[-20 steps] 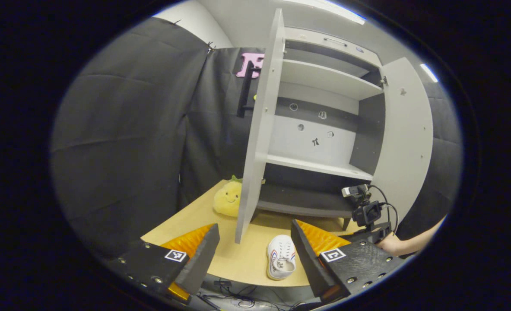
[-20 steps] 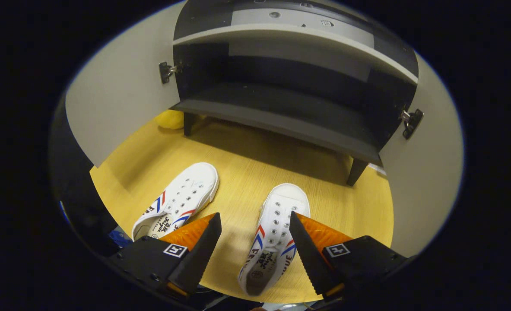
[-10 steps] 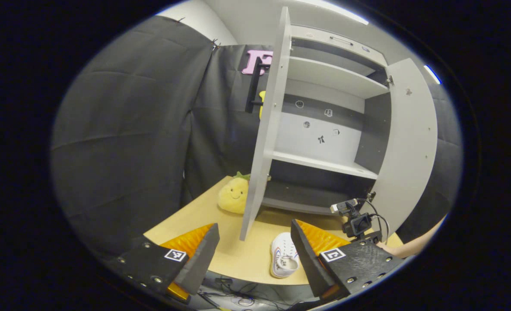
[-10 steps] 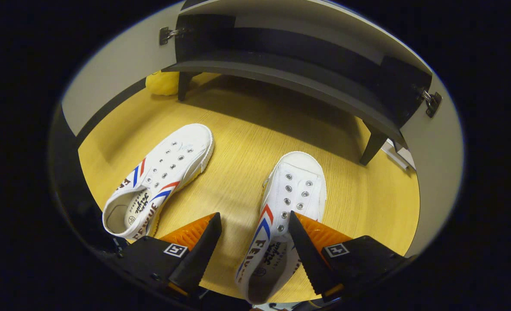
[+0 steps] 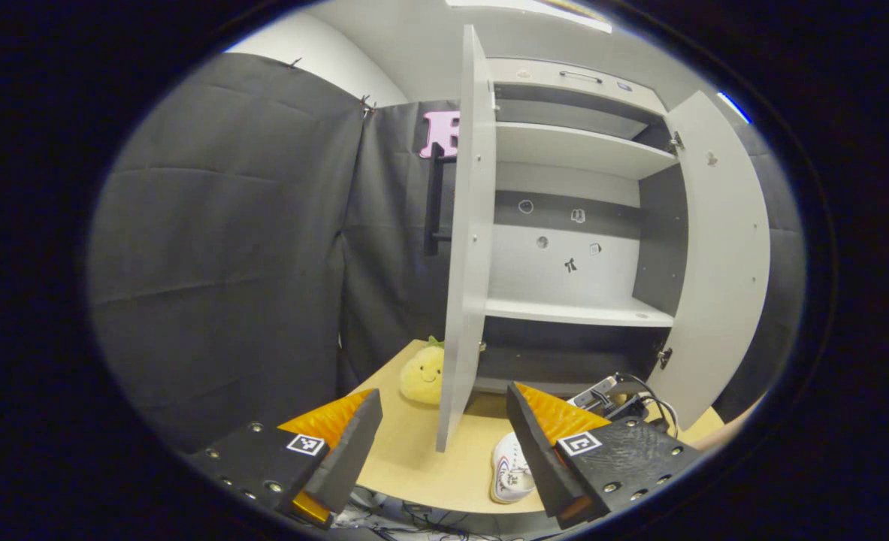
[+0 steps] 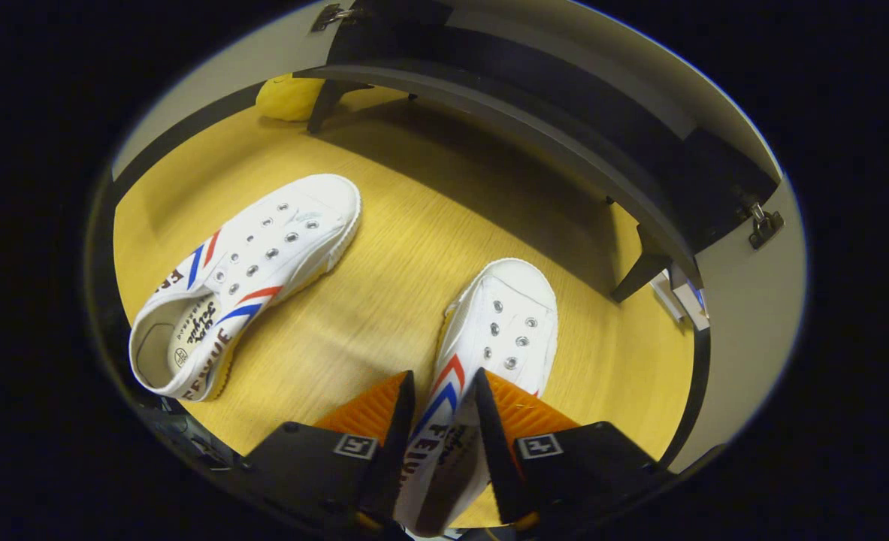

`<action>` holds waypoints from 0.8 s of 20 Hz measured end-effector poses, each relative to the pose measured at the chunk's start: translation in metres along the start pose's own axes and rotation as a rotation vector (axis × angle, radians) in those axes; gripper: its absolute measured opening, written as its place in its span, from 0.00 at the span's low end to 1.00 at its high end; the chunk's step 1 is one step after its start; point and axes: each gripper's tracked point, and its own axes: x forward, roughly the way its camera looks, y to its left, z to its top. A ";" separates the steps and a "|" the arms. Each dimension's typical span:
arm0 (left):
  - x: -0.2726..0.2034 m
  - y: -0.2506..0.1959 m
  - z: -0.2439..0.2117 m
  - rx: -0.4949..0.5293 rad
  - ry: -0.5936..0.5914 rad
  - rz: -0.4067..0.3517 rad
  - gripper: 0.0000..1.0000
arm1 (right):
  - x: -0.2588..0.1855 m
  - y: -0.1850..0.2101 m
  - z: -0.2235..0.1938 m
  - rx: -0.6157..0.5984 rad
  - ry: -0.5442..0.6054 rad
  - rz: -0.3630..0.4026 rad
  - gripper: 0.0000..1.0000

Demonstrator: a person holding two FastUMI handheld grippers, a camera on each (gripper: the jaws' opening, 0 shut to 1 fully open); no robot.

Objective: Grab one shoe with the right hand and put it into the shoe cabinet, grab the other shoe with the left hand and put it into the shoe cabinet; then close the right door with the right hand and the left door with the left hand.

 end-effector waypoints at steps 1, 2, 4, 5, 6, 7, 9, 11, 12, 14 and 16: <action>0.001 -0.009 0.004 0.001 -0.003 -0.018 0.94 | 0.002 0.000 0.000 0.005 0.000 0.017 0.48; 0.004 -0.020 0.006 0.015 -0.004 -0.029 0.94 | 0.000 -0.001 0.000 -0.007 0.000 0.031 0.46; 0.008 -0.031 0.013 0.052 -0.011 -0.034 0.97 | -0.002 -0.002 -0.001 0.014 0.001 0.056 0.30; 0.010 -0.037 0.015 0.060 -0.014 -0.043 0.96 | 0.003 -0.002 0.001 0.030 -0.002 0.060 0.29; 0.013 -0.047 0.018 0.060 -0.021 -0.058 0.95 | -0.009 -0.003 0.001 0.067 -0.002 0.067 0.29; 0.015 -0.059 0.022 0.056 -0.028 -0.072 0.96 | 0.005 -0.002 -0.003 0.084 0.004 0.098 0.17; 0.019 -0.081 0.023 0.043 -0.024 -0.091 0.95 | -0.010 -0.004 -0.003 0.115 0.001 0.155 0.08; 0.025 -0.100 0.021 0.030 -0.008 -0.114 0.94 | -0.008 -0.009 -0.005 0.098 0.003 0.184 0.02; 0.028 -0.108 0.023 0.033 -0.005 -0.122 0.96 | -0.012 -0.013 -0.006 0.096 -0.011 0.181 0.02; 0.033 -0.114 0.025 0.057 -0.003 -0.118 0.94 | -0.022 -0.014 -0.006 0.124 -0.037 0.209 0.02; 0.036 -0.119 0.029 0.078 -0.009 -0.104 0.96 | -0.032 -0.017 -0.007 0.154 -0.047 0.247 0.02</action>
